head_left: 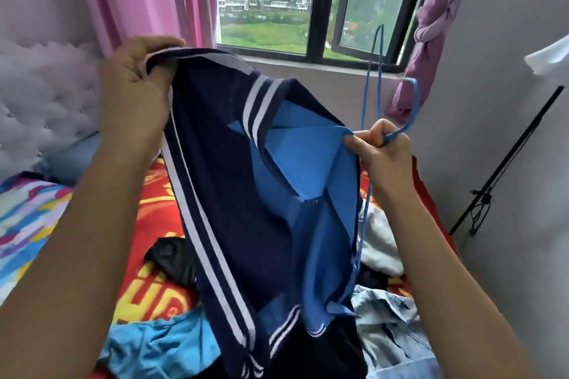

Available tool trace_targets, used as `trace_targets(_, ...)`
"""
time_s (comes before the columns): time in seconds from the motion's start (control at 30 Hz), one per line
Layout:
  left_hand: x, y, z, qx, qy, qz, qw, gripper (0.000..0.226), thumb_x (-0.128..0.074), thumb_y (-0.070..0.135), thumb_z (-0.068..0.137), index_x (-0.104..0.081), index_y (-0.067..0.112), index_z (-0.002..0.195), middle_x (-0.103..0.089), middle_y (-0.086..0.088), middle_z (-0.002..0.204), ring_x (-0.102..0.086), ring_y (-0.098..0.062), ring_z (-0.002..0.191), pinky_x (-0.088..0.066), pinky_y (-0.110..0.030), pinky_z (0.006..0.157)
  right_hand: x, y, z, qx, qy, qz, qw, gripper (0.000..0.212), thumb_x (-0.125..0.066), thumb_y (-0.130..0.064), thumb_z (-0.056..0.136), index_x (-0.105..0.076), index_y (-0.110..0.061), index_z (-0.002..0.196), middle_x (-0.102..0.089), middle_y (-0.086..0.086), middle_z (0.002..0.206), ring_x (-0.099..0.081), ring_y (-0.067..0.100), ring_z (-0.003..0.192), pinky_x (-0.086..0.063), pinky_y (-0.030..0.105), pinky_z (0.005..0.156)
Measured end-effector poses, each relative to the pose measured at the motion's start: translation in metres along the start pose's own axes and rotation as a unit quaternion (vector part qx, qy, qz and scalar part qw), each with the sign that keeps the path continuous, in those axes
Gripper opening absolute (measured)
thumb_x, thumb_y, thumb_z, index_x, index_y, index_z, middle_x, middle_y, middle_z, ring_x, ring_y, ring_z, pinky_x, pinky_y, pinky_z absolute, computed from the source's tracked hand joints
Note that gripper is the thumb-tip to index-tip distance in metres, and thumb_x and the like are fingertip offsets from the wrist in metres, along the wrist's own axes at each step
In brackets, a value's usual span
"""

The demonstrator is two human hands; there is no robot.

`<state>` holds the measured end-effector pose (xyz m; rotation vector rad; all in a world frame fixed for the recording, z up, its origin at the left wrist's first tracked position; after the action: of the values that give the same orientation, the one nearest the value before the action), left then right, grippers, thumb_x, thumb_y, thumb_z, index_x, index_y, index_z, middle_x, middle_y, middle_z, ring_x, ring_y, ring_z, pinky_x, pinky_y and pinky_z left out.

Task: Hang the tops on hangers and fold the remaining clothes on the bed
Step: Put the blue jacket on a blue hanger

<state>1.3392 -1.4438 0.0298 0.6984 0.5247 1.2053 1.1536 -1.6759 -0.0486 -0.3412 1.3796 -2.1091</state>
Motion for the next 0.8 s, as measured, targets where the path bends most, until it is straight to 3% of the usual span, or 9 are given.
trace_targets(0.13,0.018,-0.027,0.007,0.029,-0.004,0.012,0.999,0.029,-0.048,0.0,0.089,-0.062,0.025,0.09,-0.062,0.014,0.082,-0.056,0.006,0.075,-0.045,-0.013,0.076,-0.029,0.007,0.004,-0.045,-0.043,-0.003,0.998,0.051,-0.06,0.014,0.08,-0.025,-0.017,0.058,-0.045,-0.008,0.046,-0.037,0.004,0.045,-0.035,0.015,0.046)
trace_targets(0.27,0.015,-0.098,-0.014,0.103,-0.074,0.052,0.991,0.019,-0.052,-0.001,0.09,-0.065,0.012,0.094,-0.061,0.009,0.077,-0.054,0.011,0.063,-0.044,-0.01,0.068,-0.049,0.078,-0.01,-0.174,-0.065,-0.041,0.982,0.052,-0.058,0.013,0.081,-0.025,-0.019,0.058,-0.034,-0.01,0.038,-0.029,0.001,0.033,-0.027,0.013,0.035)
trace_targets(0.37,0.012,-0.158,-0.042,0.153,-0.148,0.095,0.972,0.019,-0.053,-0.004,0.088,-0.065,0.01,0.087,-0.062,0.006,0.076,-0.056,-0.007,0.074,-0.044,-0.027,0.075,-0.06,0.146,-0.04,-0.265,-0.077,-0.123,0.953,0.054,-0.061,0.013,0.076,-0.024,-0.021,0.057,-0.027,-0.005,0.042,-0.025,0.006,0.034,-0.019,0.013,0.034)
trace_targets(0.5,0.014,-0.203,-0.084,0.223,-0.197,0.127,0.946,0.027,-0.052,-0.001,0.088,-0.061,0.018,0.071,-0.062,0.004,0.071,-0.055,-0.018,0.073,-0.043,-0.031,0.069,-0.071,0.199,-0.083,-0.333,-0.052,-0.129,0.933,0.05,-0.064,0.007,0.078,-0.026,-0.021,0.062,-0.049,0.008,0.06,-0.045,0.011,0.043,-0.031,0.017,0.039)
trace_targets(0.57,0.023,-0.219,-0.092,0.242,-0.21,0.12,0.939,0.033,-0.052,-0.002,0.088,-0.06,0.022,0.068,-0.06,0.004,0.071,-0.055,-0.018,0.074,-0.042,-0.029,0.069,-0.093,0.203,-0.094,-0.324,-0.052,-0.118,0.937,0.046,-0.065,-0.003,0.084,-0.027,-0.02,0.066,-0.06,0.013,0.07,-0.056,0.011,0.053,-0.039,0.019,0.049)
trace_targets(0.63,0.023,-0.22,-0.096,0.247,-0.204,0.11,0.941,0.034,-0.051,-0.002,0.089,-0.06,0.023,0.069,-0.06,0.006,0.074,-0.054,-0.013,0.074,-0.041,-0.016,0.065,-0.104,0.194,-0.098,-0.301,-0.065,-0.121,0.944,0.045,-0.067,-0.013,0.085,-0.026,-0.019,0.067,-0.064,0.009,0.077,-0.06,0.013,0.067,-0.043,0.021,0.061)
trace_targets(0.7,0.025,-0.217,-0.097,0.262,-0.202,0.083,0.94,0.032,-0.05,-0.002,0.089,-0.063,0.022,0.072,-0.062,0.008,0.075,-0.055,-0.006,0.072,-0.04,-0.007,0.061,-0.118,0.192,-0.103,-0.281,-0.113,-0.14,0.943,0.046,-0.07,-0.013,0.083,-0.026,-0.018,0.068,-0.064,0.005,0.083,-0.062,0.009,0.078,-0.045,0.017,0.066)
trace_targets(0.8,0.025,-0.214,-0.099,0.293,-0.21,0.01,0.933,0.029,-0.05,-0.002,0.089,-0.066,0.017,0.074,-0.064,0.006,0.076,-0.057,0.004,0.064,-0.041,-0.004,0.059,-0.131,0.201,-0.108,-0.256,-0.135,-0.182,0.94,0.045,-0.072,-0.007,0.079,-0.029,-0.016,0.071,-0.061,0.003,0.102,-0.059,0.008,0.087,-0.046,0.012,0.071)
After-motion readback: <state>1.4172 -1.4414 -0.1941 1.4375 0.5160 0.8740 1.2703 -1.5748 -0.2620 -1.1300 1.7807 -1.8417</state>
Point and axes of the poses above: each hand's wrist, its own z-axis towards the middle knuckle, its own x-axis out of the back of the hand, y = z × x, the point moved 6 cm from there along z, towards the middle knuckle
